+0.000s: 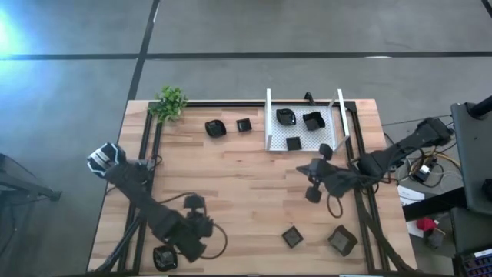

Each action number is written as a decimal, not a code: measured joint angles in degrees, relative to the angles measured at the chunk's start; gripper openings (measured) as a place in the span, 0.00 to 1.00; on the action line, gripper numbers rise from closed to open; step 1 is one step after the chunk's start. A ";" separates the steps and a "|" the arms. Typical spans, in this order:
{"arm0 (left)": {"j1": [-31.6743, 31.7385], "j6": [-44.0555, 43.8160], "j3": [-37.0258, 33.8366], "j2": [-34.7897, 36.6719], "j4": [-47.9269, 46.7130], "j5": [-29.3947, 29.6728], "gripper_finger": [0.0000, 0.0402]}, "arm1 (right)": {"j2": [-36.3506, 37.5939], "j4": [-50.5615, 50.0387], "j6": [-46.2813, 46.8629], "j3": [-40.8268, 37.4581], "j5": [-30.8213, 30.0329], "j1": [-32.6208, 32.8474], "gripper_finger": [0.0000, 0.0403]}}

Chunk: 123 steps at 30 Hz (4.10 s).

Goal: Pick & Place Mini shaped plates
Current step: Stack the leaf shaped plate on top of the other leaf shaped plates on the shelf

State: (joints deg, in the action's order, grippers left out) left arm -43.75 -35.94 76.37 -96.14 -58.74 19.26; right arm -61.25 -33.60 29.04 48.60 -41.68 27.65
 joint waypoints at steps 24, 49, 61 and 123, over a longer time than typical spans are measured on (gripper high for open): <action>-12.89 -6.57 -8.57 -0.02 10.67 -23.09 0.19 | -0.02 3.18 -0.08 -0.20 0.19 8.83 0.02; -12.87 1.66 -15.01 -0.04 15.80 -22.77 0.19 | -0.02 5.57 -0.07 -0.20 0.10 9.23 0.02; -12.87 0.33 -18.05 -0.04 18.79 -25.68 0.16 | -0.02 5.57 -0.08 -0.20 0.09 9.23 0.02; 19.54 52.84 -14.66 2.45 85.91 48.75 0.00 | -0.04 45.06 -29.35 -13.27 -14.65 6.14 0.02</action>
State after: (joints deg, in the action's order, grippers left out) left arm -24.21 16.90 61.71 -93.69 27.18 68.00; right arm -61.30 11.46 -0.31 35.33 -56.33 33.80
